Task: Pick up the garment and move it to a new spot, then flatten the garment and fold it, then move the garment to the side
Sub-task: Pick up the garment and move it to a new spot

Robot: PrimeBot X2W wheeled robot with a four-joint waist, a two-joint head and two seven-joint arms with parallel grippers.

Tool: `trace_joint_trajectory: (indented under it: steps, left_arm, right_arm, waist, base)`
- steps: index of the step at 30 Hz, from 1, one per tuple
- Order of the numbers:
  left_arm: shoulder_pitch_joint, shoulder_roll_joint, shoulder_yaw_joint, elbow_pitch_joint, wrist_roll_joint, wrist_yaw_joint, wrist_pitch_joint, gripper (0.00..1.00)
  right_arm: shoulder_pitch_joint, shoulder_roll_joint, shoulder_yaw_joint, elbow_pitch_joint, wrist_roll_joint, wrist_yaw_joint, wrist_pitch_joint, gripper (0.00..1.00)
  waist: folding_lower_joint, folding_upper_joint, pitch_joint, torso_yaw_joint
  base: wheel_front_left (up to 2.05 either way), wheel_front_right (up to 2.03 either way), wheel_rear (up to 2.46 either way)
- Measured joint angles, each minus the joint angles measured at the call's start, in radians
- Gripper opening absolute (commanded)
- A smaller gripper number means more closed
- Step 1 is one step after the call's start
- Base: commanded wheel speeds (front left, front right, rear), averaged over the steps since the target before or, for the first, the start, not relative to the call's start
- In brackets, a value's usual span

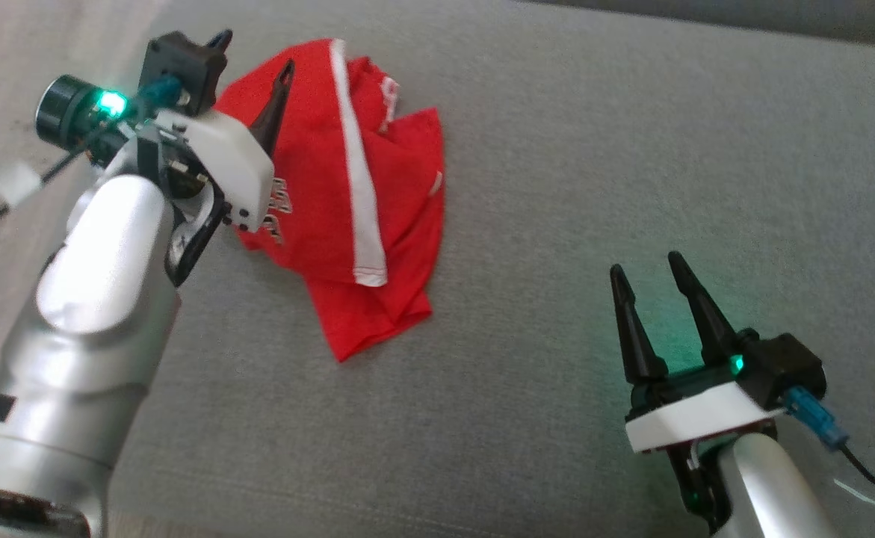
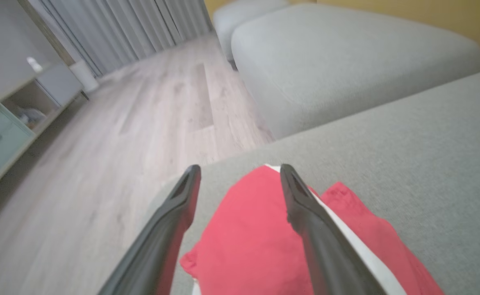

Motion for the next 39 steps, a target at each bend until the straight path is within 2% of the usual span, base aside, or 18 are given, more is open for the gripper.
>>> trace_joint_trajectory:
  steps: [5, 9, 14, 15, 16, 21, 25, 30, 35, 39]
  left_arm:
    - [-0.049, 0.053, -0.118, 0.064, -0.227, 0.0, 0.117, 1.0]
    - [-0.071, 0.112, -0.193, 0.112, -0.295, 0.0, 0.14, 1.0]
    - [-0.095, 0.125, -0.251, 0.156, -0.365, 0.0, 0.147, 1.0]
    - [-0.098, 0.125, -0.263, 0.157, -0.381, 0.0, 0.146, 0.53]
    - [-0.099, 0.127, -0.273, 0.157, -0.391, 0.0, 0.132, 0.0]
    - [-0.126, 0.133, -0.281, 0.181, -0.398, 0.0, 0.017, 0.0]
    - [-0.145, 0.135, -0.251, 0.189, -0.411, 0.0, -0.149, 0.0]
    - [-0.178, 0.139, -0.21, 0.135, -0.42, 0.0, -0.334, 0.0]
    - [-0.197, 0.14, -0.203, 0.037, -0.42, 0.0, -0.38, 0.0]
    - [-0.195, 0.122, -0.208, -0.039, -0.452, 0.007, -0.339, 0.0]
  right_arm:
    - [-0.032, -0.001, 0.006, -0.004, 0.001, 0.0, 0.0, 1.0]
    - [-0.048, -0.001, 0.007, -0.004, 0.011, 0.0, 0.0, 1.0]
    - [-0.048, -0.002, 0.008, -0.005, 0.012, 0.0, 0.0, 1.0]
    - [-0.048, -0.002, 0.007, -0.005, 0.012, 0.0, 0.0, 1.0]
    - [-0.048, -0.002, 0.007, -0.005, 0.012, 0.0, 0.0, 1.0]
    - [-0.048, -0.002, 0.004, 0.004, 0.013, 0.0, 0.0, 1.0]
    - [-0.045, -0.002, 0.003, 0.011, 0.033, 0.0, 0.0, 1.0]
    - [-0.022, -0.002, -0.005, 0.013, 0.054, 0.0, 0.0, 1.0]
    - [0.017, -0.002, -0.016, 0.016, 0.065, 0.0, 0.0, 1.0]
    - [0.018, -0.002, -0.033, 0.014, 0.074, 0.0, 0.0, 1.0]
  waist:
    - [0.0, 0.0, 0.052, -0.05]
    - [-0.0002, 0.0, 0.082, -0.078]
    - [-0.0002, 0.0, 0.098, -0.096]
    - [-0.0002, 0.0, 0.098, -0.096]
    - [-0.0003, 0.0, 0.097, -0.096]
    - [-0.0003, 0.0, 0.072, -0.095]
    - [-0.0003, 0.0, 0.029, -0.096]
    - [-0.0005, 0.0, -0.044, -0.101]
    - [-0.0007, 0.0001, -0.103, -0.12]
    - [-0.0005, 0.0, -0.116, -0.157]
  base:
    - [0.0, 0.0, 0.0]
    - [0.0, 0.0, 0.0]
    - [0.0, 0.0, 0.0]
    - [0.0, 0.0, 0.0]
    - [0.0, 0.0, 0.0]
    - [0.0, 0.0, 0.0]
    - [0.0, 0.0, 0.0]
    - [0.0, 0.0, 0.0]
    - [0.0, 0.0, 0.0]
    - [0.0, 0.0, 0.0]
